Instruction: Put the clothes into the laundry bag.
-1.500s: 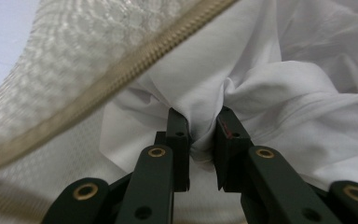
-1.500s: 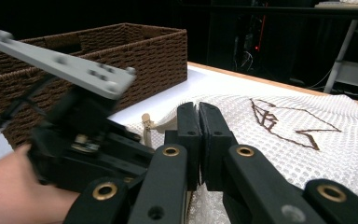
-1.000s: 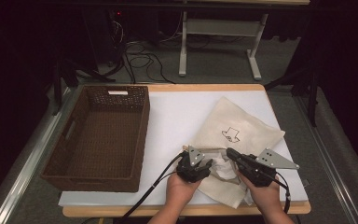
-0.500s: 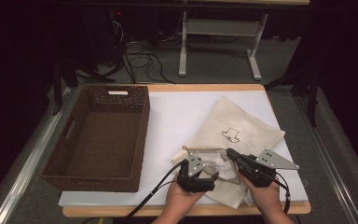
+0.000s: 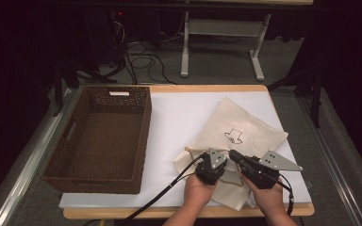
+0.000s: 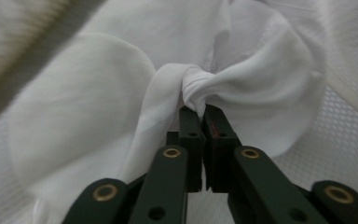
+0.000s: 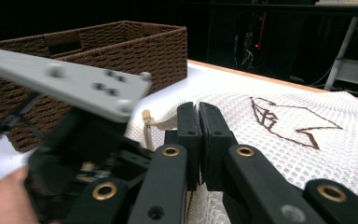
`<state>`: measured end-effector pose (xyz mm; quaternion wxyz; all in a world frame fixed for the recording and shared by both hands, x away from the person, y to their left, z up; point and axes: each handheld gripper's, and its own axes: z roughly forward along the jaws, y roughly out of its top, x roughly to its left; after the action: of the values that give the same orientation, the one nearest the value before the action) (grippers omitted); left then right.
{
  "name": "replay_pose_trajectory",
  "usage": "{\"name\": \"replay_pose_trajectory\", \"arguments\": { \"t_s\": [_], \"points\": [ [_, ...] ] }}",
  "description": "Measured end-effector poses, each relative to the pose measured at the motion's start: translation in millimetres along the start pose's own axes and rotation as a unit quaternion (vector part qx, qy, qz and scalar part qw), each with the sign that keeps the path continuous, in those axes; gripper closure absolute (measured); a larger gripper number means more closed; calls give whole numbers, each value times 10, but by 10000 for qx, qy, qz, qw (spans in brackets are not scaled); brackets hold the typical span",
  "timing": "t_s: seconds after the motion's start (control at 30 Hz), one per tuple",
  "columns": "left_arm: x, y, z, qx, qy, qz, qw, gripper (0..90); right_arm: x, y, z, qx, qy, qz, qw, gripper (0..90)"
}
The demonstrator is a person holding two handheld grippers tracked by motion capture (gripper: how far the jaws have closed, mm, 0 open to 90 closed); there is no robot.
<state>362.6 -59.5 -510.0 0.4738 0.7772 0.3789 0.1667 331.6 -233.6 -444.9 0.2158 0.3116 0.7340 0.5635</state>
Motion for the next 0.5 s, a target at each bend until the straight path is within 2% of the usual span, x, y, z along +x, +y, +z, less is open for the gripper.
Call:
{"name": "replay_pose_trajectory", "arguments": {
  "t_s": [0.07, 0.23, 0.3, 0.4, 0.5],
  "points": [
    [-16, -20, -3, -23, -46, -9, 10000, 708, -8, -6, -5, 4, -2, 26, 10000, 895],
    [-44, -74, -184, -159, -147, -34, 9998, 424, -24, -13, -15, -1, -4, 30, 10000, 895],
    [-37, -91, -268, -242, -169, -29, 9996, 362, -19, -11, -13, -4, -6, 27, 10000, 895],
    [-2, -104, -378, -308, -255, -72, 9992, 316, -12, -5, -15, -11, -8, 24, 10000, 895],
    [25, -119, -486, -360, -211, -44, 9991, 285, -11, 2, -19, -16, -18, 23, 10000, 895]
  ]
}}
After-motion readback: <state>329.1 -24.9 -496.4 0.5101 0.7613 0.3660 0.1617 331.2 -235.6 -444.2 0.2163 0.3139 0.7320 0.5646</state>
